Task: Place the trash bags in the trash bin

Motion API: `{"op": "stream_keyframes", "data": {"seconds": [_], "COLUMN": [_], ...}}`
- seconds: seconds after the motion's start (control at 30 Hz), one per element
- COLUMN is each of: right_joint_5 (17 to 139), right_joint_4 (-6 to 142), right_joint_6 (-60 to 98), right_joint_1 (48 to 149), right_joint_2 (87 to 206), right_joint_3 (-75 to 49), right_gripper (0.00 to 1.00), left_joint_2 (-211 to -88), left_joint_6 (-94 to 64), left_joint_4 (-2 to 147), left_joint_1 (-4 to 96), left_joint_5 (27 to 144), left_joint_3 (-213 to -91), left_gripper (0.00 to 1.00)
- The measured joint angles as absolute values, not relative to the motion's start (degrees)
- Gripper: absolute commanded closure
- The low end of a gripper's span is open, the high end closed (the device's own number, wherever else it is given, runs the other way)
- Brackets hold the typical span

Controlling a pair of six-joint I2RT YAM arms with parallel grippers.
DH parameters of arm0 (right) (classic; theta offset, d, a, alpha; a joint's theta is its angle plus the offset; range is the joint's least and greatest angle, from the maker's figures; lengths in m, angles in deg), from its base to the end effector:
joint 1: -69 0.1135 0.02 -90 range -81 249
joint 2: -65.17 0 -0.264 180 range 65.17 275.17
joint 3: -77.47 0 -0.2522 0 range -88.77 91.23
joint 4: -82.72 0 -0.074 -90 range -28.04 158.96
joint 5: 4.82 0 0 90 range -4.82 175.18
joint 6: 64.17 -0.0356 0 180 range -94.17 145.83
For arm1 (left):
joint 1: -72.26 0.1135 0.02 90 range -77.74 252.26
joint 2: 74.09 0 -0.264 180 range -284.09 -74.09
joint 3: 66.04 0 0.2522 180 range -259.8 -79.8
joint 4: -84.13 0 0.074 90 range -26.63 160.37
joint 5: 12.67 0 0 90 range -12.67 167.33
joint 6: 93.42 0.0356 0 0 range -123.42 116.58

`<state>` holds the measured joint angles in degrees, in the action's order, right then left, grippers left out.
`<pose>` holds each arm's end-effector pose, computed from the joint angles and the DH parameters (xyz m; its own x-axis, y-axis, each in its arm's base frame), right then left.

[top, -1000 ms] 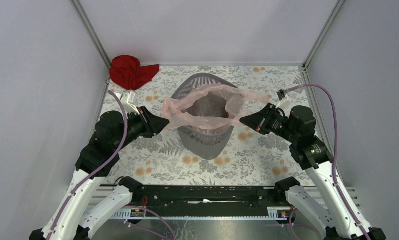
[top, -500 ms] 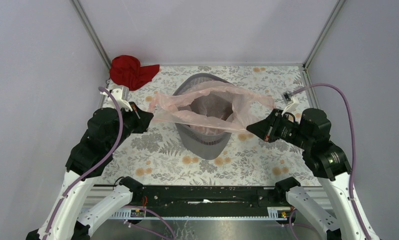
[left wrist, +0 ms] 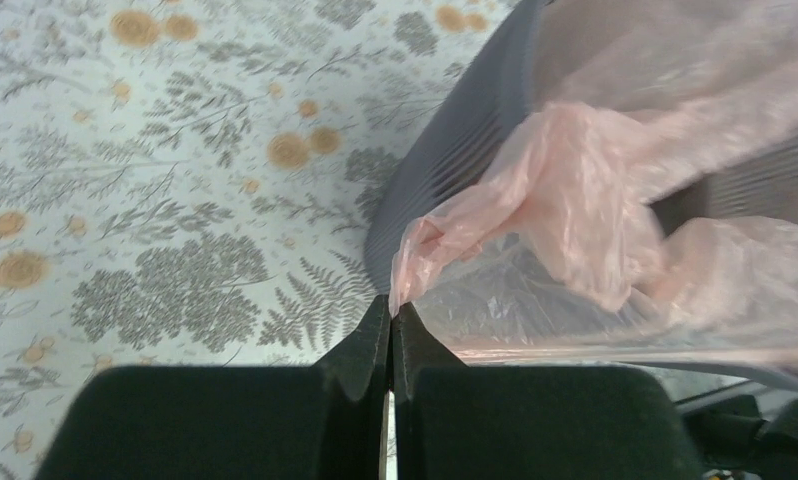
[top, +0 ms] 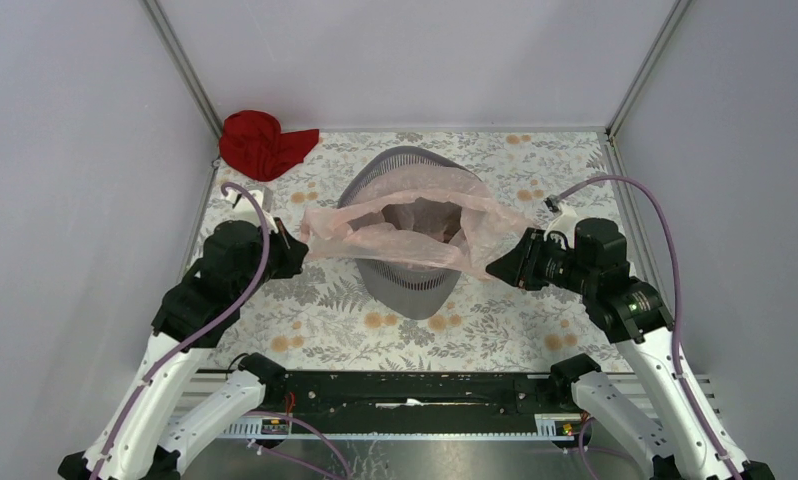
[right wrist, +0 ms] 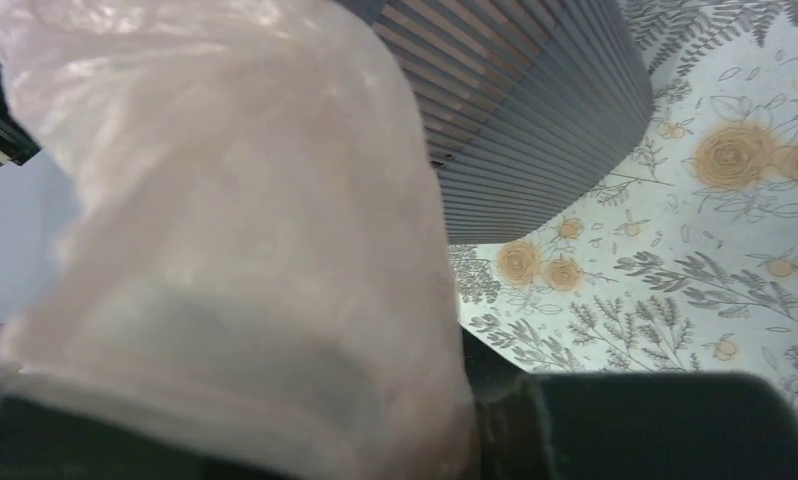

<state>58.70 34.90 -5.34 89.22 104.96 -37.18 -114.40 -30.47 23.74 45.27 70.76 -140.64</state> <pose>0.1284 0.0642 0.3512 -0.6647 0.2489 -0.7044 -0.4120 0.6644 0.6235 0.1135 -0.0532 0.3783 -0.5125 -0.2460 -0.8227 0.1417 0.9207 -0.3636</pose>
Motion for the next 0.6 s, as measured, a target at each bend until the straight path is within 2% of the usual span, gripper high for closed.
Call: {"op": "stream_keyframes", "data": {"seconds": [0.13, 0.2, 0.37, 0.47, 0.6], "right_joint_5": [60.4, 61.7, 62.1, 58.3, 54.3], "right_joint_4": [35.0, 34.7, 36.4, 43.0, 50.4], "right_joint_6": [-3.6, -2.6, -2.3, -6.4, -11.2], "right_joint_1": [89.2, 89.2, 89.2, 89.2, 89.2], "right_joint_2": [105.3, 105.2, 103.7, 102.9, 103.9], "right_joint_3": [-37.1, -36.3, -35.0, -37.4, -42.7], "right_gripper": [0.47, 0.41, 0.38, 0.4, 0.68], "left_joint_2": [-114.5, -114.8, -114.9, -114.6, -115.1], "left_joint_6": [-31.1, -31.5, -32.0, -32.2, -33.5], "left_joint_4": [24.2, 24.2, 25.3, 26.4, 29.6], "left_joint_1": [45.5, 45.5, 45.6, 45.6, 45.6], "left_joint_5": [70.4, 70.4, 70.4, 70.4, 70.4], "left_joint_3": [-136.1, -134.8, -133.3, -132.3, -129.8], "left_gripper": [1.0, 1.0, 1.0, 1.0, 1.0]}}
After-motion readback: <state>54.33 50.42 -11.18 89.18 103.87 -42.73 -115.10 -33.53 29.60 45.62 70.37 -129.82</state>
